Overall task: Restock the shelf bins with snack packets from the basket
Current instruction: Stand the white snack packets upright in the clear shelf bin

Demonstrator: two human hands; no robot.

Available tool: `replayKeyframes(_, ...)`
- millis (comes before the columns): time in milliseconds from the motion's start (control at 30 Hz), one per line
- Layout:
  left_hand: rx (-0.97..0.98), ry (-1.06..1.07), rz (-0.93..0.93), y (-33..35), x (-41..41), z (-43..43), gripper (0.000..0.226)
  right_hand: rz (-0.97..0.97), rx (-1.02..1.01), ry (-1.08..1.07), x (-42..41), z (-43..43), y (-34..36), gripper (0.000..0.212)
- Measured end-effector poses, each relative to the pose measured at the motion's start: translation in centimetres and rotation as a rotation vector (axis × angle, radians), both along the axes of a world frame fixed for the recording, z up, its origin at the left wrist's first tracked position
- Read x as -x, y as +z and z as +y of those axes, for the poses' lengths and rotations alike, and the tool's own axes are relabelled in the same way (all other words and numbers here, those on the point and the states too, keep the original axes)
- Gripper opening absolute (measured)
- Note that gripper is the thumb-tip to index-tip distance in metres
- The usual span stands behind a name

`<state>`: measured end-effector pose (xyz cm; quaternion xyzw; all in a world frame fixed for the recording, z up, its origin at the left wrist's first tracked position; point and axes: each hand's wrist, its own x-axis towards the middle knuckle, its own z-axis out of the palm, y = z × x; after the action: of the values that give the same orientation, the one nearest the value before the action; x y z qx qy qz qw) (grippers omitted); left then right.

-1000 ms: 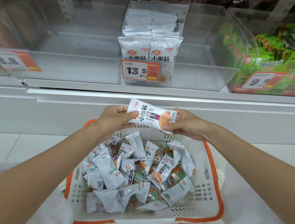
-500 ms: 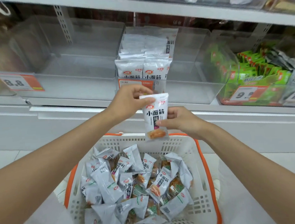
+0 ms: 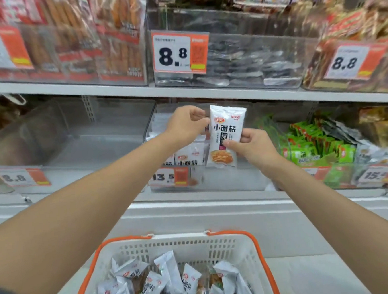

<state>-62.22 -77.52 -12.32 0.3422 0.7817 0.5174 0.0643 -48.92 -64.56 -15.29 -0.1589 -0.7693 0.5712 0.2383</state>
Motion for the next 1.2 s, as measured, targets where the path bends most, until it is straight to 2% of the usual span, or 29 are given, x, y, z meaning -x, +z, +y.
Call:
replayKeyframes(167, 0.280, 0.037, 0.203, -0.9, 5.4, 2.8, 0.036, 0.026, -0.095, -0.044, 2.8, 4.0, -0.1, 0.023)
replayKeyframes(233, 0.394, 0.045, 0.271, -1.1, 7.1, 4.3, 0.038, -0.053, -0.138, -0.047, 4.0, 5.7, -1.0, 0.021)
replayKeyframes(367, 0.550, 0.068, 0.412, -1.7, 10.1, 7.5, 0.037, -0.207, -0.063, -0.117, 8.1, 8.4, -4.2, 0.021)
replayKeyframes(467, 0.705, -0.086, 0.507, -2.5, 11.6, 8.8, 0.042, -0.203, 0.046, -0.215, 12.9, 10.5, -5.6, 0.023)
replayKeyframes(533, 0.797, -0.134, 0.599, -2.9, 12.3, 8.9, 0.049, -0.214, 0.072, -0.188, 15.8, 11.2, -6.4, 0.026)
replayKeyframes(733, 0.878, -0.114, 0.622, -4.2, 13.6, 8.6, 0.057, -0.237, -0.040, -0.180, 19.7, 11.5, -8.6, 0.020)
replayKeyframes(767, 0.876, -0.113, 0.628, -4.4, 13.7, 8.7, 0.057, -0.263, -0.043, -0.147, 19.9, 11.4, -9.0, 0.031)
replayKeyframes(833, 0.875, -0.109, 0.636, -4.4, 13.8, 8.8, 0.057, -0.299, -0.070, -0.094, 20.4, 11.8, -10.1, 0.077)
replayKeyframes(867, 0.877, -0.101, 0.640, -4.5, 13.8, 8.7, 0.057, -0.317, -0.098, -0.084, 20.5, 11.7, -10.4, 0.089)
replayKeyframes(900, 0.880, -0.096, 0.643, -4.5, 13.8, 8.7, 0.057, -0.320, -0.116, -0.082, 20.4, 11.3, -10.2, 0.088)
replayKeyframes(967, 0.878, -0.093, 0.644, -4.5, 13.6, 8.6, 0.058, -0.317, -0.103, -0.113, 19.7, 10.1, -9.3, 0.066)
replayKeyframes(1033, 0.873, -0.090, 0.646, -4.5, 13.4, 8.5, 0.057, -0.312, -0.126, -0.122, 19.7, 10.2, -9.6, 0.054)
replayKeyframes(1200, 0.879, -0.082, 0.635, -4.5, 13.4, 8.5, 0.057, -0.348, -0.155, -0.112, 19.7, 9.9, -10.2, 0.059)
